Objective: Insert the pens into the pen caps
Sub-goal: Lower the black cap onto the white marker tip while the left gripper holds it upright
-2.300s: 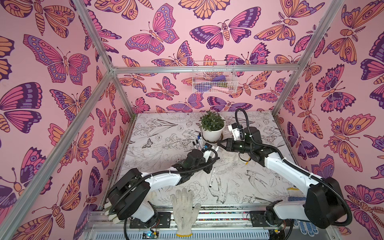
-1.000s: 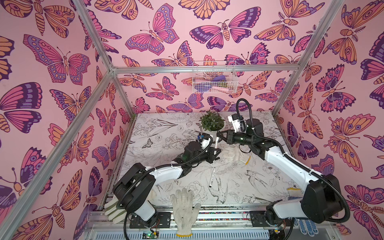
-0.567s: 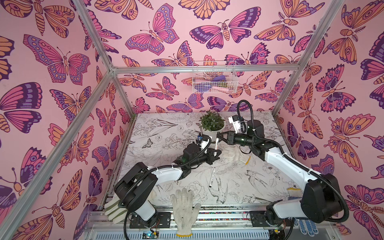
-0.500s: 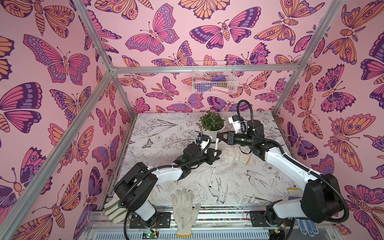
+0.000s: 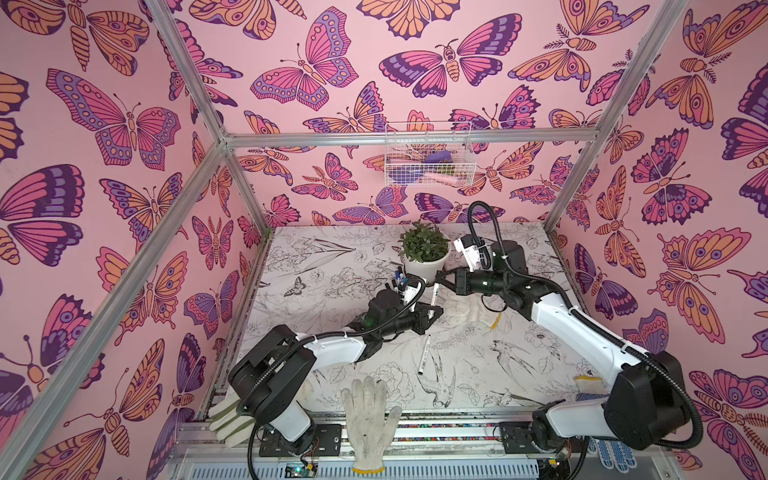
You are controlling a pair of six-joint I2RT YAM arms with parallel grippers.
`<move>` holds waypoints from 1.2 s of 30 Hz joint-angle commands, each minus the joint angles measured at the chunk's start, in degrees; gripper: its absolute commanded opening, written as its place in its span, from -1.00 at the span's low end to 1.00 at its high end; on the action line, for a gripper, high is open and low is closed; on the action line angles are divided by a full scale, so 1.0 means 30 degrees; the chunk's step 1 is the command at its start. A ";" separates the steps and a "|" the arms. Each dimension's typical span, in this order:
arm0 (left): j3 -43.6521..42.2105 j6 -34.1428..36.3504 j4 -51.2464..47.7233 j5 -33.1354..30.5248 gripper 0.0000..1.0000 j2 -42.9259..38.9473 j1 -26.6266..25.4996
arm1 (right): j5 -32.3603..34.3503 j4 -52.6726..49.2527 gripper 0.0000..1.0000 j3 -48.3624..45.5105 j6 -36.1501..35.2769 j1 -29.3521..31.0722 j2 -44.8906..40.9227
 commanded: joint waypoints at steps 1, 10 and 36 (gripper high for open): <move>0.0659 -0.1505 0.2889 -0.4286 -1.00 -0.0506 0.1305 | -0.3233 -0.5991 -1.00 -0.1136 -0.0923 0.1451 -0.0627; 0.2595 -0.6087 0.6917 -0.0287 -1.00 0.1799 0.2221 | -0.3911 -0.3996 -1.00 -0.1854 -0.0795 0.1480 -0.2035; 0.2825 0.0681 -0.7563 -0.5816 -1.00 -0.1148 0.2153 | -0.7172 -0.1706 -1.00 -0.1760 0.1789 0.0342 -0.2863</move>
